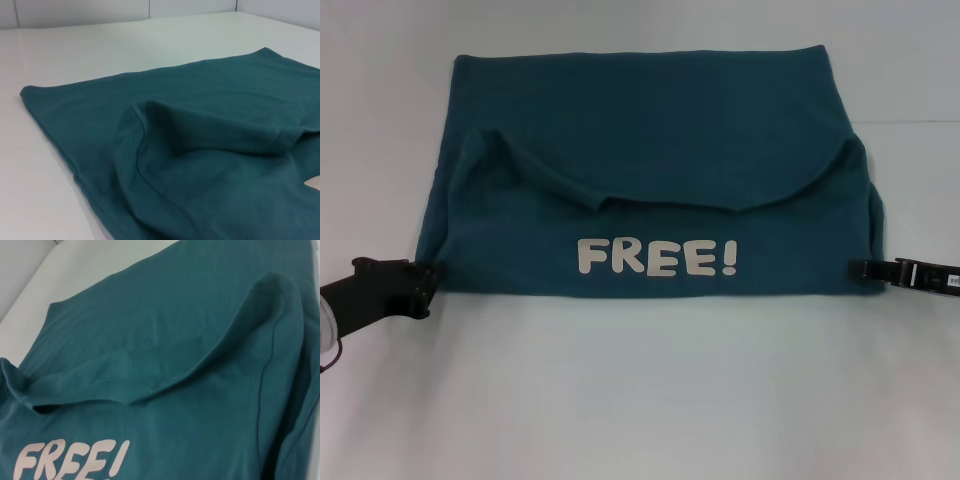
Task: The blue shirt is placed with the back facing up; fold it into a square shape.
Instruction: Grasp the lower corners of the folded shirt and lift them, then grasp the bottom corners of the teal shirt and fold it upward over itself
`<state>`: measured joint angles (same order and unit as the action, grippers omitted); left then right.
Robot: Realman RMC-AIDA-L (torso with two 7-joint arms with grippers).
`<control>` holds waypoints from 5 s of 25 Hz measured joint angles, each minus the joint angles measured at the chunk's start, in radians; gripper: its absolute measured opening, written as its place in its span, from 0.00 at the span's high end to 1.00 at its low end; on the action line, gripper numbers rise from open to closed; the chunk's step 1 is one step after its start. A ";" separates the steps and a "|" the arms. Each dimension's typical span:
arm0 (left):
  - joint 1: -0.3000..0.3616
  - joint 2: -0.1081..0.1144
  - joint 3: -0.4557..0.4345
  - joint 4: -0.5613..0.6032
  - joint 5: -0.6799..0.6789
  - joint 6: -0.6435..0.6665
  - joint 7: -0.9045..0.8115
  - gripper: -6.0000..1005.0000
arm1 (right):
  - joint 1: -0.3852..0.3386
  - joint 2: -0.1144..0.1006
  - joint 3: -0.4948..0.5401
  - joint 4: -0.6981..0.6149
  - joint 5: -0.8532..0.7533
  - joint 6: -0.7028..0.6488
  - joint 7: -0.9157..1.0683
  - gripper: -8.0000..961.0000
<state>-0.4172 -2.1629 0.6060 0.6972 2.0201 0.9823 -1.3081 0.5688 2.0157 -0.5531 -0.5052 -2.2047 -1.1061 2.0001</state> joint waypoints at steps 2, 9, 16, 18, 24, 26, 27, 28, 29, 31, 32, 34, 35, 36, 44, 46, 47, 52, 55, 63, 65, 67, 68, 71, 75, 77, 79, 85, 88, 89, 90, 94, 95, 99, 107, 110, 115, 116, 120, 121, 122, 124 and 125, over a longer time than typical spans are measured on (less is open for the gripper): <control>0.001 0.000 0.000 0.000 0.000 0.006 -0.004 0.98 | -0.002 -0.003 -0.001 -0.002 0.001 -0.007 -0.003 0.42; 0.005 -0.001 0.000 0.001 0.000 0.020 -0.015 0.97 | -0.002 -0.006 0.010 -0.008 0.005 -0.045 -0.044 0.60; 0.014 -0.003 -0.007 0.010 0.000 0.055 -0.035 0.97 | -0.022 -0.010 0.070 -0.012 0.023 -0.125 -0.115 0.89; 0.022 -0.003 -0.010 0.022 0.000 0.067 -0.043 0.97 | -0.038 -0.015 0.092 -0.017 0.041 -0.156 -0.138 0.95; 0.054 -0.005 -0.011 0.077 0.000 0.123 -0.099 0.97 | -0.088 -0.038 0.104 -0.024 0.098 -0.226 -0.177 0.95; 0.069 -0.005 -0.012 0.099 0.000 0.159 -0.120 0.97 | -0.103 -0.043 0.109 -0.025 0.107 -0.249 -0.188 0.95; 0.078 -0.005 -0.012 0.109 0.000 0.176 -0.132 0.97 | -0.110 -0.046 0.116 -0.026 0.109 -0.265 -0.197 0.95; 0.088 -0.005 -0.013 0.119 0.000 0.195 -0.145 0.97 | -0.118 -0.048 0.124 -0.027 0.110 -0.282 -0.209 0.95; 0.096 -0.005 -0.013 0.128 0.000 0.217 -0.158 0.97 | -0.126 -0.049 0.133 -0.030 0.110 -0.298 -0.218 0.95; 0.117 -0.004 -0.015 0.150 0.000 0.271 -0.180 0.97 | -0.146 -0.050 0.148 -0.045 0.111 -0.337 -0.239 0.94; 0.131 -0.003 -0.019 0.168 0.000 0.313 -0.194 0.97 | -0.156 -0.050 0.150 -0.054 0.111 -0.353 -0.244 0.94; 0.151 -0.002 -0.032 0.196 0.001 0.390 -0.214 0.98 | -0.179 -0.050 0.152 -0.075 0.111 -0.391 -0.256 0.94; 0.159 -0.003 -0.044 0.209 0.004 0.435 -0.223 0.98 | -0.190 -0.050 0.152 -0.084 0.112 -0.413 -0.262 0.94; 0.165 -0.003 -0.058 0.218 0.006 0.471 -0.228 0.98 | -0.203 -0.051 0.153 -0.095 0.112 -0.434 -0.270 0.94; 0.197 0.002 -0.229 0.254 0.077 0.807 -0.260 0.97 | -0.299 -0.056 0.164 -0.173 0.103 -0.637 -0.347 0.92; 0.203 0.004 -0.257 0.261 0.107 0.857 -0.267 0.97 | -0.322 -0.057 0.164 -0.186 0.099 -0.671 -0.359 0.92; 0.206 0.005 -0.270 0.264 0.126 0.882 -0.274 0.97 | -0.335 -0.057 0.164 -0.191 0.095 -0.692 -0.368 0.92; 0.220 0.006 -0.295 0.274 0.204 0.959 -0.301 0.97 | -0.376 -0.062 0.166 -0.197 0.053 -0.754 -0.402 0.91; 0.227 0.006 -0.304 0.282 0.238 1.011 -0.313 0.97 | -0.390 -0.063 0.167 -0.199 0.023 -0.780 -0.416 0.91; 0.229 0.007 -0.323 0.292 0.281 1.043 -0.336 0.97 | -0.401 -0.064 0.198 -0.207 -0.007 -0.832 -0.439 0.89; 0.208 0.012 -0.330 0.287 0.277 1.040 -0.342 0.98 | -0.384 -0.064 0.220 -0.207 -0.006 -0.829 -0.439 0.89; 0.172 0.020 -0.337 0.276 0.276 1.025 -0.355 0.98 | -0.355 -0.068 0.248 -0.205 -0.005 -0.822 -0.434 0.89; 0.150 0.026 -0.342 0.265 0.274 1.012 -0.360 0.98 | -0.338 -0.071 0.261 -0.203 -0.005 -0.814 -0.430 0.89; 0.063 0.049 -0.360 0.207 0.273 0.952 -0.374 0.97 | -0.274 -0.081 0.305 -0.193 -0.004 -0.771 -0.419 0.88; -0.065 0.081 -0.364 0.115 0.273 0.787 -0.400 0.97 | -0.186 -0.086 0.327 -0.174 -0.003 -0.647 -0.402 0.88; -0.101 0.087 -0.357 0.089 0.273 0.713 -0.413 0.97 | -0.144 -0.088 0.325 -0.157 -0.003 -0.579 -0.403 0.87; -0.141 0.094 -0.347 0.064 0.274 0.630 -0.425 0.97 | -0.103 -0.089 0.318 -0.138 -0.005 -0.509 -0.405 0.87; -0.238 0.101 -0.335 0.014 0.273 0.386 -0.454 0.97 | -0.004 -0.100 0.311 -0.063 0.002 -0.271 -0.401 0.86; -0.274 0.101 -0.300 -0.013 0.273 0.267 -0.459 0.97 | 0.037 -0.101 0.311 -0.029 0.004 -0.171 -0.402 0.86; -0.283 0.101 -0.287 -0.020 0.273 0.234 -0.460 0.97 | 0.051 -0.100 0.311 -0.019 0.006 -0.143 -0.404 0.85; -0.292 0.097 -0.273 -0.026 0.273 0.184 -0.460 0.97 | 0.064 -0.097 0.311 -0.010 0.006 -0.116 -0.406 0.85; -0.319 0.079 -0.238 -0.034 0.273 0.058 -0.457 0.98 | 0.110 -0.084 0.310 0.013 0.010 -0.025 -0.412 0.85; -0.325 0.075 -0.231 -0.035 0.273 0.032 -0.456 0.98 | 0.118 -0.081 0.309 0.016 0.012 -0.007 -0.415 0.85; -0.345 0.068 -0.222 -0.041 0.273 -0.043 -0.447 0.98 | 0.147 -0.072 0.307 0.023 0.030 0.049 -0.433 0.84; -0.356 0.066 -0.211 -0.065 0.273 -0.093 -0.444 0.96 | 0.167 -0.069 0.291 0.054 0.036 0.110 -0.442 0.83; -0.354 0.064 -0.210 -0.074 0.273 -0.102 -0.444 0.94 | 0.169 -0.061 0.284 0.055 0.036 0.129 -0.446 0.82; -0.355 0.046 -0.210 -0.076 0.273 -0.144 -0.444 0.90 | 0.180 -0.030 0.271 0.056 0.036 0.203 -0.483 0.81; -0.357 0.042 -0.210 -0.075 0.272 -0.165 -0.444 0.90 | 0.183 -0.026 0.260 0.056 0.036 0.223 -0.489 0.81; -0.366 0.030 -0.210 -0.078 0.267 -0.272 -0.446 0.87 | 0.196 -0.005 0.221 0.054 0.043 0.327 -0.498 0.81; -0.366 0.025 -0.210 -0.078 0.259 -0.297 -0.447 0.86 | 0.201 0.000 0.217 0.051 0.049 0.360 -0.499 0.81; -0.366 0.021 -0.210 -0.077 0.247 -0.321 -0.448 0.85 | 0.204 0.003 0.216 0.049 0.056 0.381 -0.503 0.80; -0.362 0.018 -0.210 -0.074 0.220 -0.351 -0.447 0.84 | 0.206 0.004 0.210 0.050 0.074 0.398 -0.513 0.80; -0.359 0.017 -0.210 -0.073 0.204 -0.357 -0.445 0.83 | 0.206 0.002 0.207 0.051 0.085 0.398 -0.518 0.80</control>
<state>-0.7767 -2.1458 0.3957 0.6245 2.2244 0.6255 -1.7533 0.7746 2.0177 -0.3461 -0.4538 -2.1200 -0.7086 1.4826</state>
